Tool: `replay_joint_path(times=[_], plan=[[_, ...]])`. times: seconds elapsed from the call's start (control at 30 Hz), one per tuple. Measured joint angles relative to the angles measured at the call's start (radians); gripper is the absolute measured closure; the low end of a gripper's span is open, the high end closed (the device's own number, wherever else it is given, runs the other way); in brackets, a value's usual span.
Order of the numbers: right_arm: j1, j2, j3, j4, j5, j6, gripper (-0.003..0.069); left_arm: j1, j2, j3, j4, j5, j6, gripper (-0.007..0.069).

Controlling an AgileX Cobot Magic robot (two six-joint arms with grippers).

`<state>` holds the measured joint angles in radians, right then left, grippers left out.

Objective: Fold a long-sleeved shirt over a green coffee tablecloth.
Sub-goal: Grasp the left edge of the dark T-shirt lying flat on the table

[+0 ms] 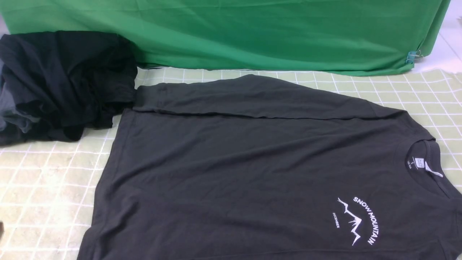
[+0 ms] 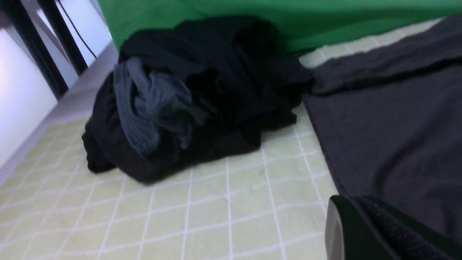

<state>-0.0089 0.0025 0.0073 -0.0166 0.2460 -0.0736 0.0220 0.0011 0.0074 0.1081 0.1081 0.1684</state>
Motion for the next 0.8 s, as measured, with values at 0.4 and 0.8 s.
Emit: replay_joint_path(times=[0.4,0.8], plan=[[0.000,0.000,0.000,0.000,0.000,0.000,0.0417,0.000,0.000,0.000,-0.002,-0.177,0.015,0.0603],[0.000,0.000,0.000,0.217,-0.216,0.170,0.0417,0.000,0.000,0.000,-0.053,-0.483,-0.461,0.0603]])
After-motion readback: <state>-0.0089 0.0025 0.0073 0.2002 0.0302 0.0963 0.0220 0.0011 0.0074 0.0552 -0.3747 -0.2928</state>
